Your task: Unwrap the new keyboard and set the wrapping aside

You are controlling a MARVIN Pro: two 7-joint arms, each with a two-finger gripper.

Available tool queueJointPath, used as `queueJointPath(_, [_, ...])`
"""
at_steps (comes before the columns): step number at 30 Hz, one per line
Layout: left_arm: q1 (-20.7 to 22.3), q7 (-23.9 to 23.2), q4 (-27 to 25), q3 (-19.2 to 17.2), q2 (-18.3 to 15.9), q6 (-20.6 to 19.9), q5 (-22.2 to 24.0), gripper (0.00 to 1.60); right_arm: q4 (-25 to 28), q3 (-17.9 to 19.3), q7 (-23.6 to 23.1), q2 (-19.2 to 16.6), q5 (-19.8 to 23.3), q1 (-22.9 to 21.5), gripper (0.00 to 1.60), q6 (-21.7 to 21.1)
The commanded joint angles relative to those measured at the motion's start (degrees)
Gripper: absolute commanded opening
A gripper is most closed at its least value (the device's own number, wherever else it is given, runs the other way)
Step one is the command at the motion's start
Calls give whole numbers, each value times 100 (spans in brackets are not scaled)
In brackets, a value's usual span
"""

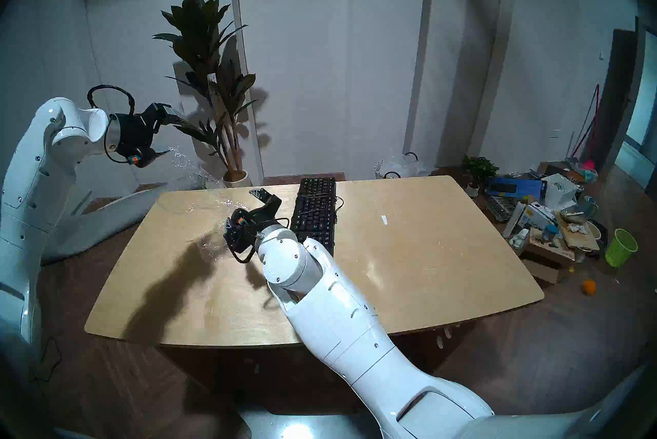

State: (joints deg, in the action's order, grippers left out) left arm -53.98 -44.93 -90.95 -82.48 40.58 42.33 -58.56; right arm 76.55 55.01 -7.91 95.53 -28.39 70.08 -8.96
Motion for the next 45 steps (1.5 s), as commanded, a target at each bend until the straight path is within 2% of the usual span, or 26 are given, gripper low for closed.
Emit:
queueJointPath(1, [137,-7,33,-136,-85,-69,-34,160,-224,41,103,383,-63,-543,0,-110])
queueJointPath(12, [202,-35,246,-303,-234,-171,-161,160,-946,54,219,690,-200,-992,0,-345])
queueJointPath(13, [216,-34,265,-323,-242,-185,-176,160,-1083,52,238,749,-221,-1065,48,-389])
queueJointPath(15, [221,-34,275,-331,-245,-193,-184,160,-1162,44,250,786,-237,-1105,48,-414])
queueJointPath(16, [223,-33,280,-335,-246,-198,-189,160,-1210,37,256,811,-245,-1125,160,-427])
queueJointPath(26, [255,-9,241,-349,-210,-246,-240,160,-1854,-71,351,1149,-344,-1401,160,-620])
queueJointPath(27, [276,9,212,-345,-194,-261,-251,160,-2053,-129,379,1266,-376,-1484,160,-678])
queueJointPath(45, [405,78,72,-318,-59,-384,-304,160,-3051,-381,537,1940,-387,-2104,160,-945])
